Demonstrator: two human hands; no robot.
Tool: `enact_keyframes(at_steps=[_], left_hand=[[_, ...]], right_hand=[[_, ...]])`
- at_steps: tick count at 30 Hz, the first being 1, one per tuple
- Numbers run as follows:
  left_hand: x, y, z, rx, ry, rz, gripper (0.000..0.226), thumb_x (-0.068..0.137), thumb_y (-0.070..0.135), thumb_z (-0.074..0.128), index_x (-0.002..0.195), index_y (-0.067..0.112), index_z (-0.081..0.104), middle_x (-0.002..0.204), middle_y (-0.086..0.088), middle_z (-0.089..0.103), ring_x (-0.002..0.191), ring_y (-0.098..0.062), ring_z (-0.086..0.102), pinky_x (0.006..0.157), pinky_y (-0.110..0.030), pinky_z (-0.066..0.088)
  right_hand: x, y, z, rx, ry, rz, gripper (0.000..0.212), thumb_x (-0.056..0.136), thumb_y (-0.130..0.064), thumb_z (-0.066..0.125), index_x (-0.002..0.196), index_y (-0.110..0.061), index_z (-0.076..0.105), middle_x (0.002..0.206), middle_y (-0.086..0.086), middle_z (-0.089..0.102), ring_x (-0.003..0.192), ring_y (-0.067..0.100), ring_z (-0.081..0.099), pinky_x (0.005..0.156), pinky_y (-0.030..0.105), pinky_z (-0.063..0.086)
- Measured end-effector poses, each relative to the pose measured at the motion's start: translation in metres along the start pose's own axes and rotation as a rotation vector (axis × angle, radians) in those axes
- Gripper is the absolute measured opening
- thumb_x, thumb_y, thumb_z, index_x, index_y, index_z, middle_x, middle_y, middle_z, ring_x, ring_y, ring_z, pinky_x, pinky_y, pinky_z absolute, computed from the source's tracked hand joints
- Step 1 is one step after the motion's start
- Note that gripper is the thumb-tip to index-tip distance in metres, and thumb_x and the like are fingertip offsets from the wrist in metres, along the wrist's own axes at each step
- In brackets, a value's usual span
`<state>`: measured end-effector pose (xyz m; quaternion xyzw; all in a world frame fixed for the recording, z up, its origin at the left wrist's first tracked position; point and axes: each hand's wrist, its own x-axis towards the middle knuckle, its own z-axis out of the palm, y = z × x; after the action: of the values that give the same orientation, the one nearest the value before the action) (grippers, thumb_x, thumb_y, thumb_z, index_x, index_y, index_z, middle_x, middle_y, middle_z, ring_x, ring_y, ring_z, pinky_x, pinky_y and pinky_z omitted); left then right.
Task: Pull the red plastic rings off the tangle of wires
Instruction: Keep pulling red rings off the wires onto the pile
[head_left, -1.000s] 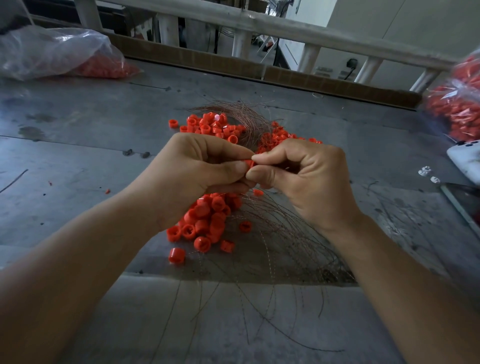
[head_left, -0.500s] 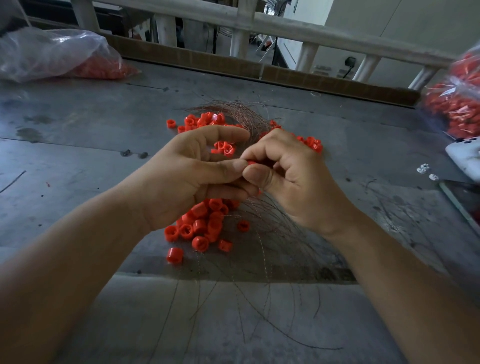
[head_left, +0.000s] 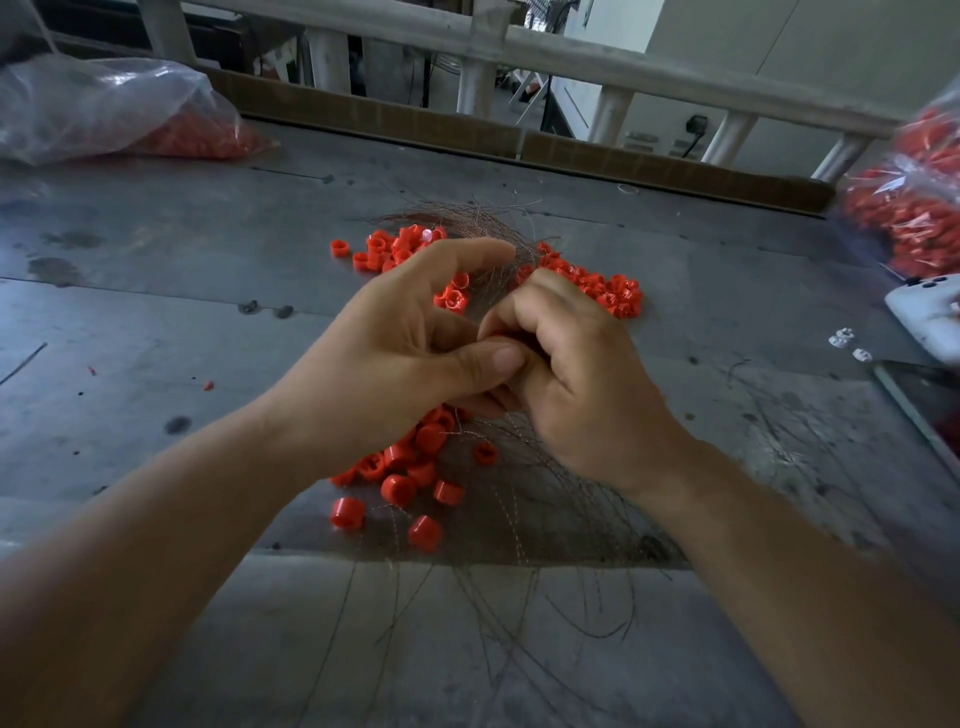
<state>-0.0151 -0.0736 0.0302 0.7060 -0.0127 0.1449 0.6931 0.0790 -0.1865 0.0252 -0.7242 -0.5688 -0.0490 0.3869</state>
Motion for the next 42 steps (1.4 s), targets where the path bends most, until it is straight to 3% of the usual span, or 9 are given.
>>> enact_keyframes(at_steps=[9,15,18,21,24,28,32,35,42], left_hand=[[0.004,-0.001,-0.003,-0.083,0.045,-0.062,0.061,0.061,0.024,0.065,0.120,0.019,0.049,0.075,-0.015,0.070,0.070,-0.020,0.069,0.060,-0.022,0.054],[0.008,0.002,-0.014,-0.169,0.144,-0.029,0.048,0.061,0.016,0.074,0.106,0.015,0.058,0.071,-0.006,0.071,0.065,-0.016,0.068,0.056,-0.021,0.054],[0.008,0.006,-0.020,-0.286,0.154,0.011,0.043,0.065,0.013,0.064,0.108,0.011,0.057,0.070,-0.007,0.070,0.057,-0.012,0.065,0.053,-0.019,0.052],[0.009,0.008,-0.025,-0.331,0.170,0.030,0.045,0.061,0.011,0.063,0.106,0.010,0.057,0.070,-0.007,0.071,0.056,-0.012,0.064,0.051,-0.018,0.051],[0.009,0.009,-0.028,-0.301,0.186,0.031,0.030,0.068,0.004,0.056,0.097,0.010,0.063,0.070,-0.004,0.071,0.055,-0.011,0.064,0.050,-0.018,0.050],[0.007,0.010,-0.027,-0.132,0.170,0.017,0.009,0.063,0.004,0.075,0.066,0.012,0.071,0.064,-0.002,0.067,0.055,-0.009,0.063,0.054,-0.015,0.051],[0.007,0.004,-0.030,0.337,0.231,-0.015,0.016,0.051,0.019,0.071,0.066,0.022,0.067,0.068,0.002,0.070,0.058,-0.008,0.065,0.056,-0.012,0.051],[0.010,-0.006,-0.033,0.664,0.184,-0.049,0.025,0.061,0.009,0.078,0.063,0.030,0.065,0.067,0.016,0.068,0.057,0.002,0.062,0.058,-0.007,0.048],[0.011,-0.014,-0.034,0.805,0.128,-0.057,0.024,0.062,0.018,0.079,0.055,0.035,0.064,0.058,0.029,0.062,0.050,0.011,0.055,0.048,-0.001,0.039]], right_hand=[[0.001,0.005,-0.001,0.182,0.019,0.069,0.006,0.082,-0.021,0.060,0.082,-0.023,0.055,0.080,-0.014,0.047,0.074,-0.002,0.049,0.064,0.011,0.040],[0.002,0.004,-0.004,0.364,-0.095,0.169,0.048,0.070,-0.038,0.066,0.113,-0.021,0.054,0.098,-0.010,0.060,0.093,0.002,0.059,0.082,0.025,0.051],[0.002,0.004,-0.007,0.444,-0.105,0.200,0.034,0.072,-0.035,0.060,0.104,-0.025,0.056,0.084,-0.007,0.063,0.078,0.004,0.062,0.073,0.023,0.052],[0.002,0.003,-0.012,0.429,-0.036,0.164,0.015,0.078,-0.033,0.054,0.089,-0.027,0.060,0.063,-0.013,0.060,0.058,0.000,0.057,0.056,0.015,0.047],[0.002,0.002,-0.019,0.434,0.033,0.126,0.006,0.085,-0.023,0.055,0.082,-0.023,0.060,0.056,-0.022,0.058,0.049,-0.005,0.053,0.048,0.006,0.039],[0.004,0.006,-0.025,0.268,0.044,0.127,0.014,0.087,-0.015,0.059,0.075,-0.022,0.061,0.055,-0.008,0.056,0.049,0.009,0.050,0.047,0.020,0.044],[0.004,0.014,-0.027,0.126,-0.103,0.183,0.018,0.082,-0.018,0.065,0.069,-0.027,0.058,0.058,-0.011,0.053,0.051,-0.001,0.050,0.048,0.010,0.041],[0.004,0.020,-0.026,0.006,-0.219,0.209,0.022,0.081,-0.020,0.067,0.066,-0.031,0.055,0.059,-0.015,0.054,0.057,-0.007,0.051,0.055,0.008,0.041],[0.002,0.024,-0.020,-0.103,-0.333,0.208,0.017,0.081,-0.025,0.068,0.068,-0.028,0.056,0.065,-0.013,0.057,0.060,0.000,0.054,0.059,0.008,0.043]])
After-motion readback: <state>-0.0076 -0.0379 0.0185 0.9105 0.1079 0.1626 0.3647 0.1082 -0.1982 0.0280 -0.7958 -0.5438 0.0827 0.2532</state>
